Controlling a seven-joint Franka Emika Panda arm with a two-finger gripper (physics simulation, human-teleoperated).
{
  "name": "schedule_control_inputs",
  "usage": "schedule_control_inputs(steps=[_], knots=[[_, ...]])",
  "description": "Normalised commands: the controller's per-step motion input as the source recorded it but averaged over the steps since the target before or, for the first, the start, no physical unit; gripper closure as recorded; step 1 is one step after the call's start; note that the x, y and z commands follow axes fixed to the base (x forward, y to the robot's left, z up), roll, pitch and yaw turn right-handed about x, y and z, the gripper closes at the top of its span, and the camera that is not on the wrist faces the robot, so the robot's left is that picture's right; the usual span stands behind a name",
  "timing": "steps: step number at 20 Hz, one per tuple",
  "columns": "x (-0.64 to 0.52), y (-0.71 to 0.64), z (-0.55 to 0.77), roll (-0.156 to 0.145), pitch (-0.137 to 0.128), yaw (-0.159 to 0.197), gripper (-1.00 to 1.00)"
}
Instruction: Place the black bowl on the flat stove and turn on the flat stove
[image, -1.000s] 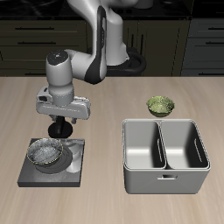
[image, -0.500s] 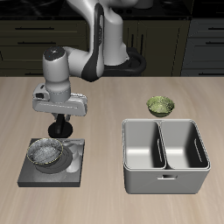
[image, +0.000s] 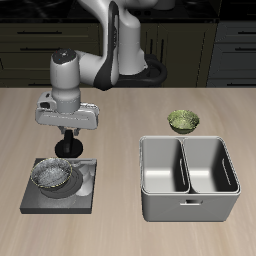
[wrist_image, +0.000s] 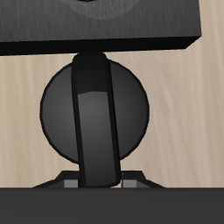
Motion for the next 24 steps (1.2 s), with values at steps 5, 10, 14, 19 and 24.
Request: schedule_control_inputs(steps=[5, 10, 14, 19, 24], knots=[[0.12, -0.19, 0.20, -0.035, -0.009, 0.016, 1.00], [0.24, -0.38, 0.27, -0.060, -0.009, -0.009, 1.00], [0.23, -0.30, 0.25, 0.015, -0.006, 0.060, 1.00], [0.12, -0.18, 0.16, -0.037, -0.008, 0.047, 1.00], [0.15, -0.23, 0.17, -0.024, -0.005, 0.058, 1.00]])
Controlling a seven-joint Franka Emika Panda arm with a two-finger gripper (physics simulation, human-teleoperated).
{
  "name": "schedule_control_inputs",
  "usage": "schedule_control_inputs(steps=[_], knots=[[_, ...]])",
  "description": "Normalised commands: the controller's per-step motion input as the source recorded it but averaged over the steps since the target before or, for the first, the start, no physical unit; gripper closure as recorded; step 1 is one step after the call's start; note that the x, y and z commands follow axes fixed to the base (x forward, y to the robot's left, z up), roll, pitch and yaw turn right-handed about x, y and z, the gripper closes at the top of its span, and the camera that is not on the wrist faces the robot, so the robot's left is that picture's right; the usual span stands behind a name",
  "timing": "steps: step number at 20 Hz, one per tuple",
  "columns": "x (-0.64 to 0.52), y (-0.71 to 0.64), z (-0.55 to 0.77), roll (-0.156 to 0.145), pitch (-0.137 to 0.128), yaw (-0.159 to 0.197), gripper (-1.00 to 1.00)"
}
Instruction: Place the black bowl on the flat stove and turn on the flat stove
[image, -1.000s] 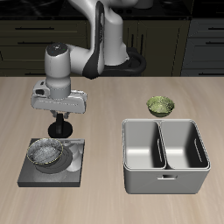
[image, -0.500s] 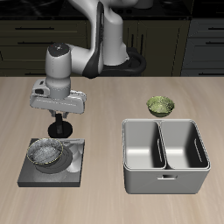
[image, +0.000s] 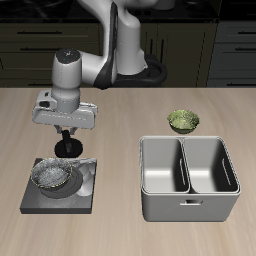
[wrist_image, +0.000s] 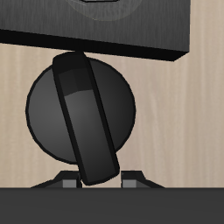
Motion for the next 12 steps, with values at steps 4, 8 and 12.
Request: schedule_control_inputs(steps=[4, 8, 12], knots=[[0.10, -0.22, 0.23, -0.033, -0.035, 0.021, 1.00], [0.22, -0.48, 0.32, -0.077, -0.041, 0.009, 1.00], [0.13, -0.16, 0.17, -0.030, -0.026, 0.014, 1.00]])
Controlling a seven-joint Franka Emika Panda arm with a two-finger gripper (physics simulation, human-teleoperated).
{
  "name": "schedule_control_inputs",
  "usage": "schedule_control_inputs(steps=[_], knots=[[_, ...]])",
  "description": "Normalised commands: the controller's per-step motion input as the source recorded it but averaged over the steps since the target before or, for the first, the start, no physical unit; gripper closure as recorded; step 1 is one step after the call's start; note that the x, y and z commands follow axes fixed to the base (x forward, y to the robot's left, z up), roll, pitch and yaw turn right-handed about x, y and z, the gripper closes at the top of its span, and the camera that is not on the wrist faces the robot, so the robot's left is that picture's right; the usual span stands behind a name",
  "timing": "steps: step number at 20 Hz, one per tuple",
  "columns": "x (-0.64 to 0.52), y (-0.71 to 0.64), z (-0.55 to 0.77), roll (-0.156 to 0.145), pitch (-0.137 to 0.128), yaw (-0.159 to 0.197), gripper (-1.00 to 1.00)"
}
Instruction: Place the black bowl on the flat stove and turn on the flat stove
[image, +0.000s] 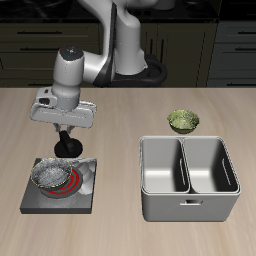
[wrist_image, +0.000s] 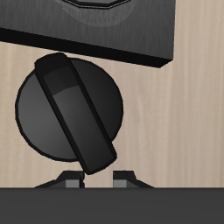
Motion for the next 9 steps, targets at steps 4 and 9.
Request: schedule_control_inputs(steps=[4, 9], knots=[[0.15, -0.03, 0.10, -0.015, 0.007, 0.023, 1.00], [0.15, -0.02, 0.13, -0.014, -0.015, -0.019, 1.00]])
